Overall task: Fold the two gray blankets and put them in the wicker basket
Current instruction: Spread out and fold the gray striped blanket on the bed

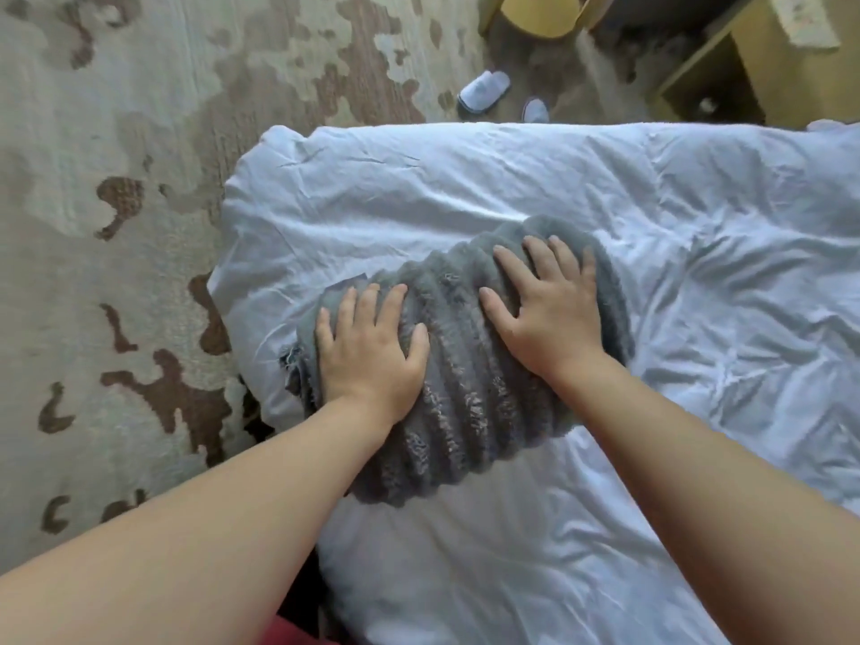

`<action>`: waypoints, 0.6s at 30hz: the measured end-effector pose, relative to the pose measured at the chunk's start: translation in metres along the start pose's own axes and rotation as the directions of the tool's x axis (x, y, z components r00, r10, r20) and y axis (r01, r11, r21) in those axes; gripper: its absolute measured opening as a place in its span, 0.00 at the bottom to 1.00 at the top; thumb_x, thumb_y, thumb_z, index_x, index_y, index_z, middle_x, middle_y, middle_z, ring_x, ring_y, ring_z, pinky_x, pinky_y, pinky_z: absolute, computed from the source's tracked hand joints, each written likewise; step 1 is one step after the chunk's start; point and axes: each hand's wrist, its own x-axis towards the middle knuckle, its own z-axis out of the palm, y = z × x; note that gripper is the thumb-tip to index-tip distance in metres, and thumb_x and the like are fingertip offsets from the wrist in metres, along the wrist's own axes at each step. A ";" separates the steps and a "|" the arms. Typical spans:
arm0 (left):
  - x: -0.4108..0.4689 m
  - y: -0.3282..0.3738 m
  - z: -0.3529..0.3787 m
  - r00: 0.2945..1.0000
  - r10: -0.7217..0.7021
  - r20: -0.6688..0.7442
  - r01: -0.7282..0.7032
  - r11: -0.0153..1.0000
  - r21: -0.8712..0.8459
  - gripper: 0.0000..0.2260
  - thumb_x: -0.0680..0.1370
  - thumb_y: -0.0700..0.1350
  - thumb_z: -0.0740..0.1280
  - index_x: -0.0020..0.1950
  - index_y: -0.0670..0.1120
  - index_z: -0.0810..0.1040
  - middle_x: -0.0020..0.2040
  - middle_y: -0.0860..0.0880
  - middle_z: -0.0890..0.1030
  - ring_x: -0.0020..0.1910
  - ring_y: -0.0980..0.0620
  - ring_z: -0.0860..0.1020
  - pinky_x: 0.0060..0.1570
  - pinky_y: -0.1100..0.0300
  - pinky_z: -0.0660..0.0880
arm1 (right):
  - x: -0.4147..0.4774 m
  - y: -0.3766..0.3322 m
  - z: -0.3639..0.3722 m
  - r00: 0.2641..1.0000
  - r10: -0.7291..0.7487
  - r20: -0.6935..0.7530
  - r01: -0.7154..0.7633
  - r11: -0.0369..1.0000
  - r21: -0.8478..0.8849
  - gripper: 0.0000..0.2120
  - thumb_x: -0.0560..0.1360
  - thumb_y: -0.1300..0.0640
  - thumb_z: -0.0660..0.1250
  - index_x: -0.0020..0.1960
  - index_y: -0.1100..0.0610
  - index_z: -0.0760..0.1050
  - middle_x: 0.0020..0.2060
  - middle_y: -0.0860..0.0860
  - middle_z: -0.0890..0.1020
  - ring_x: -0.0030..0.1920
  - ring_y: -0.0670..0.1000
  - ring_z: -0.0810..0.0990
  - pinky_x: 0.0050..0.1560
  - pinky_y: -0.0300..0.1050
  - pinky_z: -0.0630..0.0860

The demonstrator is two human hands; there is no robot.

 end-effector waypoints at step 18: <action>0.079 -0.055 0.154 0.890 0.008 -0.455 -0.089 0.983 -0.158 0.24 0.75 0.56 0.49 0.66 0.48 0.68 0.65 0.43 0.71 0.66 0.43 0.67 0.64 0.43 0.63 | 0.075 0.028 0.200 0.949 0.039 -0.314 0.089 0.920 0.383 0.29 0.71 0.48 0.55 0.63 0.64 0.75 0.63 0.65 0.73 0.64 0.66 0.70 0.66 0.58 0.63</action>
